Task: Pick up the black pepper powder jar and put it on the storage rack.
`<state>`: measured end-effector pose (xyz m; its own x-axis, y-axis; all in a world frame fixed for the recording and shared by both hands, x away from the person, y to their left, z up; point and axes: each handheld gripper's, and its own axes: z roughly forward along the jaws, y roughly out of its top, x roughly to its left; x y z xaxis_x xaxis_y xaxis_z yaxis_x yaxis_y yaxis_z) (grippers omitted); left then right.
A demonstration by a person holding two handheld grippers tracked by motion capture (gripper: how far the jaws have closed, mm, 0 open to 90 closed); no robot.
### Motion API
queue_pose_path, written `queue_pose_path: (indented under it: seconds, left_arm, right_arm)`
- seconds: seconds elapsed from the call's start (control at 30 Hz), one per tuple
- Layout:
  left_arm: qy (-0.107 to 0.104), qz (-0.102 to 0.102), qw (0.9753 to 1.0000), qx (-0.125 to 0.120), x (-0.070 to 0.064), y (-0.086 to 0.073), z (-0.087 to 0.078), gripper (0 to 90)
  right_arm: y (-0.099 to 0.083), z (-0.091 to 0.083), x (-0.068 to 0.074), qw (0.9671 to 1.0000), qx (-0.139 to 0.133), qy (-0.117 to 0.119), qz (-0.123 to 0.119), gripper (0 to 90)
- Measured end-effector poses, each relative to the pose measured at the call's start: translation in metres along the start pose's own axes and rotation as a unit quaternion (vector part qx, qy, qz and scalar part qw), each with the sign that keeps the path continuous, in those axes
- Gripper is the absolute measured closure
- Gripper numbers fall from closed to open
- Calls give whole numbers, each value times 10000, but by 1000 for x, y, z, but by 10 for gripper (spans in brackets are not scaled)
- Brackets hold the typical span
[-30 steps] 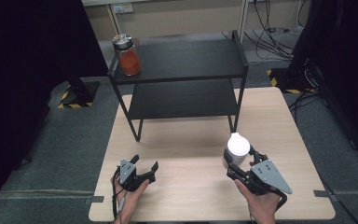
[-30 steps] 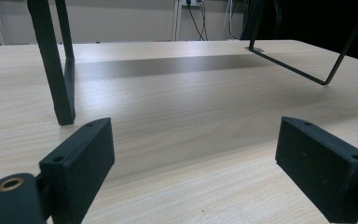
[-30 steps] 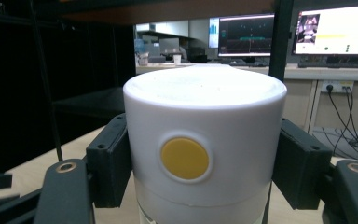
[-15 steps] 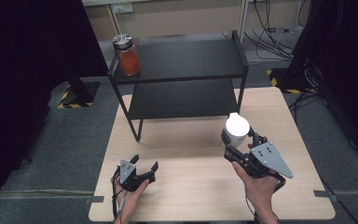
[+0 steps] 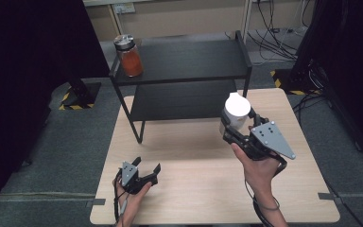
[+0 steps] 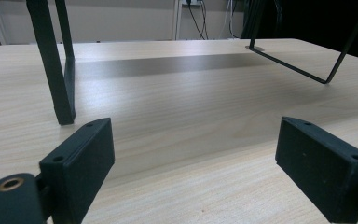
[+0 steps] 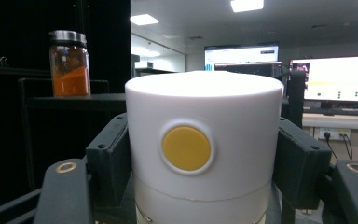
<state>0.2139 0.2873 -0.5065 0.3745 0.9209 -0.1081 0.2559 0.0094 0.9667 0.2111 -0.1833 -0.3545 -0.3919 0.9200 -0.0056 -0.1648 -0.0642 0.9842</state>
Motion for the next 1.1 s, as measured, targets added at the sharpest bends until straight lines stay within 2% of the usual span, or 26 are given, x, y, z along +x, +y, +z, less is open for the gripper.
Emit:
queue_pose_path:
  seconds: [0.53,1.1]
  left_arm:
    - [-3,21,10000,-2,-1,0,0,111]
    - [-12,1,10000,5,0,0,0,111]
  right_arm:
    - [27,31,-1,9999,-130,-74,42,308]
    - [67,73,3,9996,-239,-135,4,308]
